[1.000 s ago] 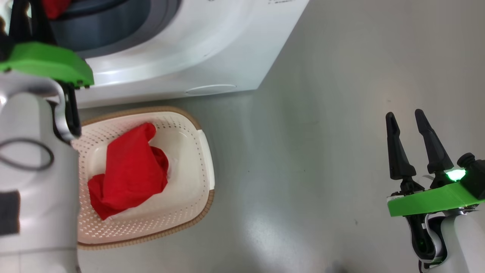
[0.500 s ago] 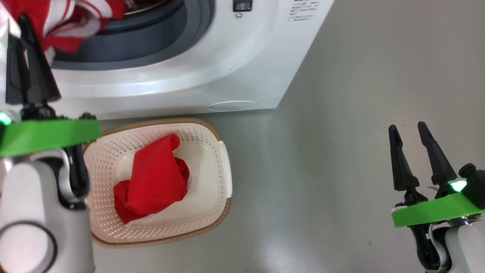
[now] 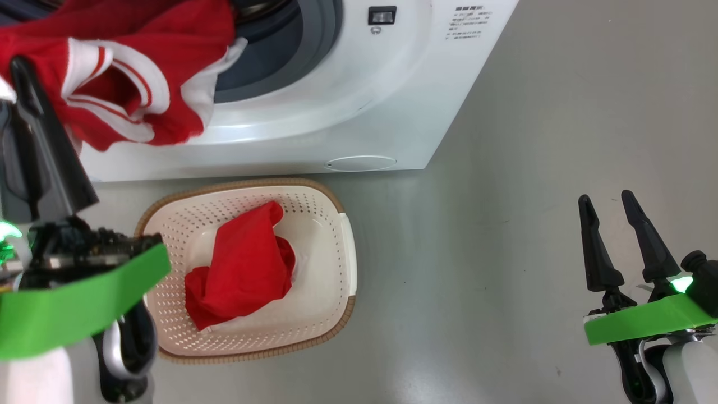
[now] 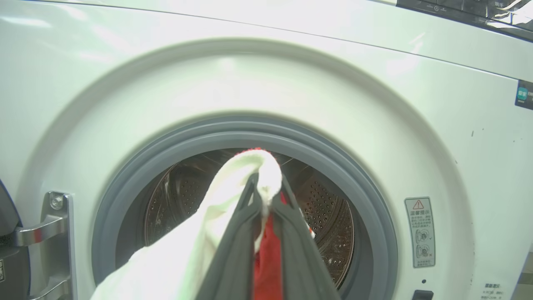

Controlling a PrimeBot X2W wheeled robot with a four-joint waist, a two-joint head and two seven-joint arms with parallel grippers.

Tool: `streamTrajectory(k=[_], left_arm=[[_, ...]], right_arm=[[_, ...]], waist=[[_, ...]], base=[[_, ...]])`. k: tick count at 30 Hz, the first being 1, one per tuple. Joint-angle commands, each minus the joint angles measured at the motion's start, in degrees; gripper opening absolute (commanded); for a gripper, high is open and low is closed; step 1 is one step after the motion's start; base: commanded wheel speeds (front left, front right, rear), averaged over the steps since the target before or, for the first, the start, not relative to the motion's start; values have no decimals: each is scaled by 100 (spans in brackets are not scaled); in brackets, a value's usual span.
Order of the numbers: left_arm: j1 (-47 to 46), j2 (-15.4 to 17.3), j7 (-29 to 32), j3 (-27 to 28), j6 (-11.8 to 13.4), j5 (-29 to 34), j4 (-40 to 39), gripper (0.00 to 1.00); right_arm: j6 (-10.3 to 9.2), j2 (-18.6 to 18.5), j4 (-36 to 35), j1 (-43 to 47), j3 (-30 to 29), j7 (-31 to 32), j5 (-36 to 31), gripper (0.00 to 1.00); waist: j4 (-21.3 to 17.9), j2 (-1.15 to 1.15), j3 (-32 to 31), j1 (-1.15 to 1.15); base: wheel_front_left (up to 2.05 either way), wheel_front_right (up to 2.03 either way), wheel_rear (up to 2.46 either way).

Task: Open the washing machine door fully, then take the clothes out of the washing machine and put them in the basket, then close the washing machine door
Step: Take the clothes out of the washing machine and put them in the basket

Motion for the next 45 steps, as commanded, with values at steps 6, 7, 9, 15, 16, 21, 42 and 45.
streamTrajectory(k=[6,7,9,15,16,21,42,45], left_arm=[[302,150,-27,-73,245,66,-645,0],[332,150,-27,-109,265,58,-620,0],[401,150,-27,-171,291,24,-497,0],[679,150,-27,-309,269,-290,477,0],[690,150,-27,-306,247,-358,682,0],[637,150,-27,-357,84,-434,1658,0],[-1576,150,-27,-424,-420,-88,5920,13],[-1759,150,-27,-367,-407,-125,6072,22]], right_arm=[[36,-106,-159,105,96,-37,-10,100],[36,-108,-159,99,101,-37,-11,100],[36,-107,-157,81,123,-37,-12,100],[36,-87,-142,20,189,-37,6,100],[36,-86,-147,8,195,-37,9,100],[36,-81,-161,-61,206,-37,30,100],[36,-57,-285,-580,322,-37,112,100],[36,-52,-292,-618,322,-37,112,100]], waist=[[45,0,51,0],[47,0,62,0],[34,0,82,0],[-49,0,175,0],[-61,0,208,0],[-117,0,361,0],[-458,0,1411,0],[-470,0,1469,0]], base=[[0,0,0],[0,0,0],[0,0,0],[0,0,0],[0,0,0],[0,0,0],[0,0,0],[0,0,0]])
